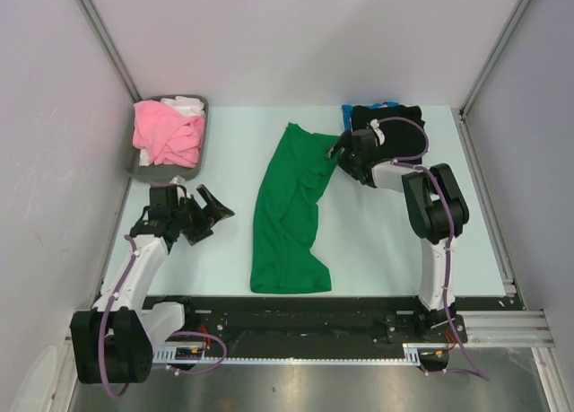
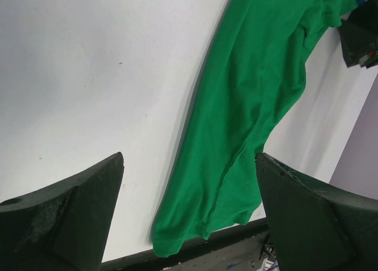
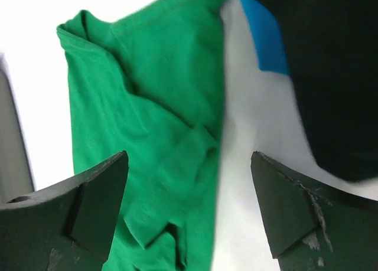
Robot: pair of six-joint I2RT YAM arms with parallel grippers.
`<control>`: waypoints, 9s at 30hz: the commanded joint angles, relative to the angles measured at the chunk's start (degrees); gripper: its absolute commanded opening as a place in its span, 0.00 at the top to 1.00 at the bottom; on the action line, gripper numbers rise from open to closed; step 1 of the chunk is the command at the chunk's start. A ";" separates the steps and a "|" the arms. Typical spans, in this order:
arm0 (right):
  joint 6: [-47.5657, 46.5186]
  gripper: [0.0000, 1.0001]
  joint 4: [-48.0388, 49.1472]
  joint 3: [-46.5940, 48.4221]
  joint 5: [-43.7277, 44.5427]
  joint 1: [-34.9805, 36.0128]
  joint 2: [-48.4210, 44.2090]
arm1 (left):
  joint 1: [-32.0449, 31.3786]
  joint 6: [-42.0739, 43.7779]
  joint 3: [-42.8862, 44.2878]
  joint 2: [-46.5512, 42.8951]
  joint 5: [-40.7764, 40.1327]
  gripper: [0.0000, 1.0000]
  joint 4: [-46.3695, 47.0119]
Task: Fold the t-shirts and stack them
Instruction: Fold the tshirt
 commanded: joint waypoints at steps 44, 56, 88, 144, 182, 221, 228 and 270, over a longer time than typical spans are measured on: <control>-4.80 0.00 -6.15 24.04 -8.04 -4.81 3.39 | -11.90 -1.95 -3.95 0.19 4.45 0.00 8.79; -11.13 0.01 -10.63 -16.74 -19.87 -1.13 -31.76 | -26.78 -16.10 -20.65 -16.43 -2.66 0.01 11.17; -2.53 0.00 -14.60 -50.51 -6.57 25.25 -56.23 | -33.56 -21.55 -27.59 0.27 -10.31 1.00 22.76; -4.02 1.00 -0.18 -31.73 -15.18 13.56 -35.42 | -22.84 -13.91 -2.47 12.83 -1.35 1.00 21.80; -1.91 1.00 -1.58 9.23 -26.08 1.69 2.92 | -7.28 -9.60 32.86 52.21 6.65 1.00 19.88; -14.48 0.03 -4.83 -15.89 -14.47 4.51 -14.40 | -9.56 -6.96 6.50 37.09 2.87 0.06 28.22; -13.07 0.07 -2.11 -17.73 -15.80 4.24 -11.94 | -10.44 -8.02 7.21 41.14 3.75 0.34 30.58; -9.82 1.00 0.53 -34.23 -13.78 14.26 -18.86 | -15.53 -9.25 -11.24 28.06 1.47 1.00 34.90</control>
